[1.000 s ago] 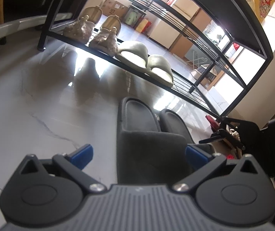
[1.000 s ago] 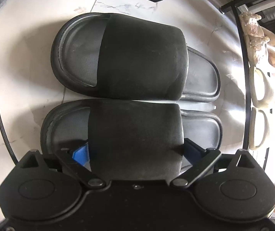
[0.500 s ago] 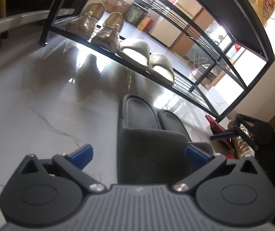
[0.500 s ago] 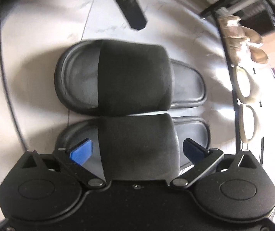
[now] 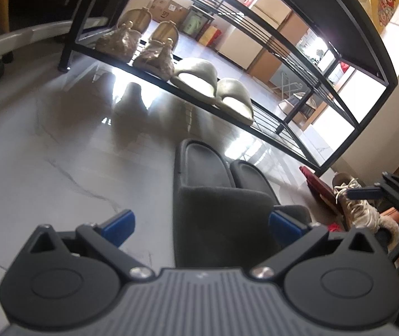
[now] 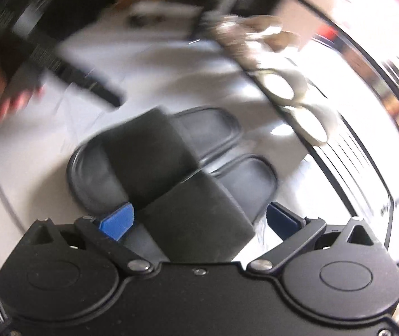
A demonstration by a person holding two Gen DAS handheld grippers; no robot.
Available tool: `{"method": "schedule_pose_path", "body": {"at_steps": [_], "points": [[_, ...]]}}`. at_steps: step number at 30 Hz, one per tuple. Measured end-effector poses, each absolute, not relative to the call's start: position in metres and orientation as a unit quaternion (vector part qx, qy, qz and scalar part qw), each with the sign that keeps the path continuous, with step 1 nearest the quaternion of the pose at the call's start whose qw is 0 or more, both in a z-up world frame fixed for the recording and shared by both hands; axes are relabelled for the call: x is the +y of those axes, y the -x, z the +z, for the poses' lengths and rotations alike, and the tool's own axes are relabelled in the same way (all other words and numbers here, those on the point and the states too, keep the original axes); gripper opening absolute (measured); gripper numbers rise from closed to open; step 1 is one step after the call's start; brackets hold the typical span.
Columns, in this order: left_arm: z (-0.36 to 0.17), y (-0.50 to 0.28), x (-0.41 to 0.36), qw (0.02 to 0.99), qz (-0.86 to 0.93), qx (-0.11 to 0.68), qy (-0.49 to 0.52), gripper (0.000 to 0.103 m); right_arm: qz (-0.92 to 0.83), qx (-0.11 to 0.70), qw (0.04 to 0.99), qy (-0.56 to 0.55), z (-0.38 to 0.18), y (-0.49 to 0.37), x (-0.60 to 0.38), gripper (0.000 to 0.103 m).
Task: Organize scattered shoes
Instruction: 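Move the right tool over the heels of both black slides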
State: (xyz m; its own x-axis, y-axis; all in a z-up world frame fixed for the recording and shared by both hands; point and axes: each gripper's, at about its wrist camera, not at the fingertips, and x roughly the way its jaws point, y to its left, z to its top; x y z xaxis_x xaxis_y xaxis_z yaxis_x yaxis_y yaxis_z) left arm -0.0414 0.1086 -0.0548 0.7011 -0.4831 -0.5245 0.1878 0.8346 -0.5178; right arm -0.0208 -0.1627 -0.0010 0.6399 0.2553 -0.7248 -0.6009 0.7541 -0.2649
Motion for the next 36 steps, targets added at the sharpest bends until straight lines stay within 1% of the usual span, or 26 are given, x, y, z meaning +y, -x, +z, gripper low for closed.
{"method": "schedule_pose_path", "body": {"at_steps": [2,3,7,11,15,18,23,29,32,36], "points": [[-0.055,0.041,0.110,0.897,-0.183,0.337,0.220,0.102,0.213,0.342,0.896,0.185,0.006,0.021,-0.174,0.103],[-0.055,0.041,0.111,0.898,-0.180,0.336,0.221,0.102,0.185,0.337,0.913,0.134,0.009,0.021,-0.182,0.103],[-0.053,0.042,0.115,0.900,-0.170,0.333,0.223,0.102,0.101,0.327,0.940,-0.008,0.008,0.024,-0.202,0.103],[-0.051,0.043,0.118,0.903,-0.161,0.330,0.222,0.102,0.045,0.324,0.942,-0.079,-0.003,0.035,-0.212,0.103],[-0.050,0.044,0.119,0.907,-0.151,0.330,0.216,0.102,0.002,0.337,0.924,-0.181,-0.023,0.049,-0.225,0.103],[-0.050,0.046,0.117,0.911,-0.146,0.329,0.201,0.102,-0.031,0.330,0.914,-0.233,-0.038,0.059,-0.230,0.103],[-0.051,0.045,0.116,0.915,-0.134,0.333,0.185,0.102,-0.052,0.335,0.915,-0.221,-0.052,0.072,-0.229,0.103],[-0.052,0.044,0.121,0.916,-0.118,0.334,0.186,0.102,-0.016,0.356,0.909,-0.216,-0.064,0.069,-0.218,0.103],[-0.053,0.043,0.125,0.915,-0.111,0.336,0.196,0.102,0.016,0.364,0.909,-0.203,-0.063,0.069,-0.202,0.103],[-0.055,0.041,0.126,0.914,-0.106,0.337,0.198,0.102,0.053,0.353,0.919,-0.166,-0.053,0.064,-0.183,0.103]]}}
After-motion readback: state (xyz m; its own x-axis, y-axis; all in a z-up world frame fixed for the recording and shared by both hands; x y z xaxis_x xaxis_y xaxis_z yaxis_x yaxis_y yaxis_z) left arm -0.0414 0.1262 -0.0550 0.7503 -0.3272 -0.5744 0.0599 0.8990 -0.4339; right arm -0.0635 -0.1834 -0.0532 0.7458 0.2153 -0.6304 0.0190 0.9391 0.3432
